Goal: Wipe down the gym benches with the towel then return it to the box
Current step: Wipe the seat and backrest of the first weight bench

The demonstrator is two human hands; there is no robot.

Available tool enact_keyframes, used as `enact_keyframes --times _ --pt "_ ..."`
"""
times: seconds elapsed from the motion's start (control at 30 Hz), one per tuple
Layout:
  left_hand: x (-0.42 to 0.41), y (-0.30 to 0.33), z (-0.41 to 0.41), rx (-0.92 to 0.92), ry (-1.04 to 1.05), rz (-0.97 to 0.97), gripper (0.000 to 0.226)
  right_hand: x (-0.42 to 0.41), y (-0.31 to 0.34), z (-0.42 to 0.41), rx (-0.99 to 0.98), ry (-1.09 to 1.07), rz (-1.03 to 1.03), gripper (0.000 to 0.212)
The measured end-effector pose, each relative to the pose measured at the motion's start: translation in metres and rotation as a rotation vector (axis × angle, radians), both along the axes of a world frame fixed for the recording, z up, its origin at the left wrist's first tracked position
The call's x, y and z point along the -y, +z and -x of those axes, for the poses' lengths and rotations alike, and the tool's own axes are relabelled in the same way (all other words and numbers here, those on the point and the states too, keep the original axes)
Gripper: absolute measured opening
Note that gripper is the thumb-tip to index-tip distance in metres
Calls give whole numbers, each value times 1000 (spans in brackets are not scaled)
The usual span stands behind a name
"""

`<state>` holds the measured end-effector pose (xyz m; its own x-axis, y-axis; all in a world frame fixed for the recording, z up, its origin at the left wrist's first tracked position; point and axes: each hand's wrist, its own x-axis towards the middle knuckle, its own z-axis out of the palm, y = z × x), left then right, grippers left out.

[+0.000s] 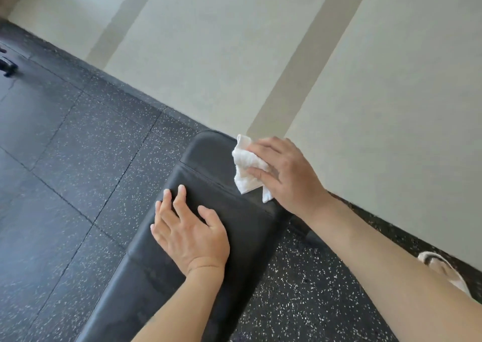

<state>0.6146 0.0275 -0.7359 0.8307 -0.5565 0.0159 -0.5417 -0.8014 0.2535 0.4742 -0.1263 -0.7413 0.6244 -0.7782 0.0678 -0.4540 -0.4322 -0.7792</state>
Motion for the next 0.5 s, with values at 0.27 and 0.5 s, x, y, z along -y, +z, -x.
enact_keyframes --times 0.27,0.5 --pt "-5 -6 -1 -15 17 6 56 -118 -16 -2 79 -561 101 44" --pt "-6 -7 -1 -18 16 18 52 -235 -19 -16 402 -737 -120 44"
